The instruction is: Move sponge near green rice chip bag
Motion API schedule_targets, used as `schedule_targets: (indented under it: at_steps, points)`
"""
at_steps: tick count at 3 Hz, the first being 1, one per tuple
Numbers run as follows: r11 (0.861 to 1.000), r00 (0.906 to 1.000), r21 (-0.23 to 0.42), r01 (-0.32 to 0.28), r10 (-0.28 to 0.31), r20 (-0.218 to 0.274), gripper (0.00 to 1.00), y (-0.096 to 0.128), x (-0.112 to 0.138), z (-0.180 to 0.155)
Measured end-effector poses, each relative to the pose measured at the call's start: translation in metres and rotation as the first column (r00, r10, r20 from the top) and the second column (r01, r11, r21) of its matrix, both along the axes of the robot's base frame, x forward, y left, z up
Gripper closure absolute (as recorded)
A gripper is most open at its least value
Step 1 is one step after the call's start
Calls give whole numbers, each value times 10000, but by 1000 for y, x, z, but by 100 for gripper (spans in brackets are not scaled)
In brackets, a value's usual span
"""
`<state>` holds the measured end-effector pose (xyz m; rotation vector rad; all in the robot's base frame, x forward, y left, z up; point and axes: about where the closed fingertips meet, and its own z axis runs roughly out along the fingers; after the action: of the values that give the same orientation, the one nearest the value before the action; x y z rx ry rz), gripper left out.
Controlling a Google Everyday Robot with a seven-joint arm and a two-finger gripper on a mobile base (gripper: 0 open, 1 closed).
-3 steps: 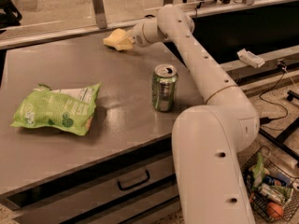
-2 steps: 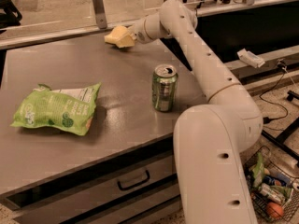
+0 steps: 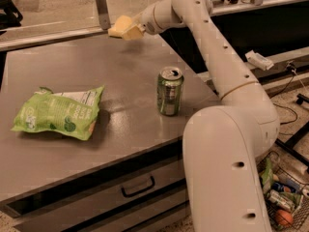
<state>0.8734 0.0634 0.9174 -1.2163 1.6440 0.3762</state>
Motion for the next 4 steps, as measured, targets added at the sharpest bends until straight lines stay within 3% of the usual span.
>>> schedule_targets:
  at_steps: [1, 2, 3, 4]
  points:
    - [9956, 9958, -260, -903, 906, 100, 100, 13, -24, 17]
    - [9808, 9830, -669, -1830, 1833, -2, 100, 28, -53, 28]
    - [9571, 9636, -1135, -2666, 2621, -535, 100, 40, -82, 21]
    - [9226, 9330, -1443, -3578, 3467, -962, 100, 49, -109, 14]
